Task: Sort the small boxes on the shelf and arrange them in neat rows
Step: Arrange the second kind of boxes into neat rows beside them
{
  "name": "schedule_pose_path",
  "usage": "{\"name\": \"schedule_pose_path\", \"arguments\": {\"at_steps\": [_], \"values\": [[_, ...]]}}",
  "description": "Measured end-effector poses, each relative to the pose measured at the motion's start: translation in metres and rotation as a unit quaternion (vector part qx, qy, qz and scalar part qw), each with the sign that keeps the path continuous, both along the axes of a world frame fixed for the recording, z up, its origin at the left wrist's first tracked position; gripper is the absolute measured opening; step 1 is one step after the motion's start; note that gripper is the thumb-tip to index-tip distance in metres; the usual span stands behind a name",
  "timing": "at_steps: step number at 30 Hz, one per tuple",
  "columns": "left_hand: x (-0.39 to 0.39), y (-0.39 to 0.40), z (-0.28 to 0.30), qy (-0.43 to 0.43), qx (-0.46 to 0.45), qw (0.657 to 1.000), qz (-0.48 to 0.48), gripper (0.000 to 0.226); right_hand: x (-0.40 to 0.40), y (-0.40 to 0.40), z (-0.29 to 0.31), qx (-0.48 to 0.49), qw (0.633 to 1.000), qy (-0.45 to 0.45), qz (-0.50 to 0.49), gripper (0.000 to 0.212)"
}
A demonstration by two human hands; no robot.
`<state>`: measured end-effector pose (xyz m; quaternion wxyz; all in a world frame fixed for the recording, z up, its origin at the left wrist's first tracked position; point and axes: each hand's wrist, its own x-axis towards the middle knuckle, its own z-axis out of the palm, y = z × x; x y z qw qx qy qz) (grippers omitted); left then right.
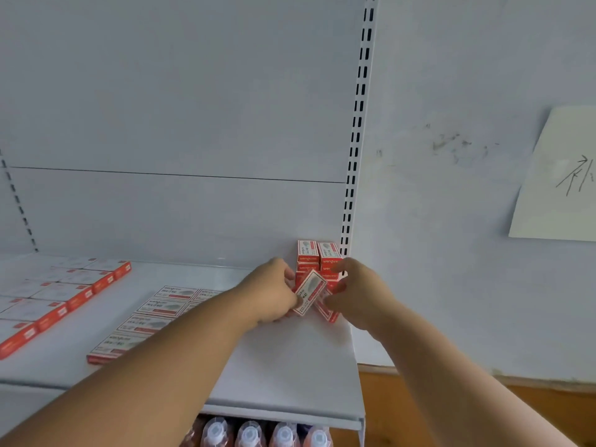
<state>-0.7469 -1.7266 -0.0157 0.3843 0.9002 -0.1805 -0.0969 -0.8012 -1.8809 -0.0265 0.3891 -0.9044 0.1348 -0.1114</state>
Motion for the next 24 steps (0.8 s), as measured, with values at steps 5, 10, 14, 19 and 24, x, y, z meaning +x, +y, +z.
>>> {"name": "schedule_pose_path", "arguments": {"at_steps": [5, 10, 14, 19, 24], "values": [[0.006, 0.014, 0.001, -0.055, -0.046, 0.997, 0.022, 0.022, 0.005, 0.008, 0.004, 0.11, 0.993, -0.03, 0.007, 0.028], [0.023, 0.04, 0.013, -0.031, -0.203, 0.978, 0.042, 0.022, 0.01, 0.017, 0.014, 0.517, 0.854, -0.059, -0.013, 0.017], [0.037, 0.068, 0.021, 0.06, -0.323, 0.944, 0.033, 0.029, 0.013, 0.043, 0.026, 0.657, 0.749, -0.082, -0.001, 0.02], [0.044, 0.101, 0.024, 0.115, -0.367, 0.923, -0.021, 0.032, 0.018, 0.092, 0.036, 0.669, 0.737, -0.096, 0.008, 0.018], [0.049, 0.134, 0.023, 0.117, -0.363, 0.923, -0.042, 0.029, 0.025, 0.131, 0.029, 0.657, 0.745, -0.115, 0.017, 0.018]]}}
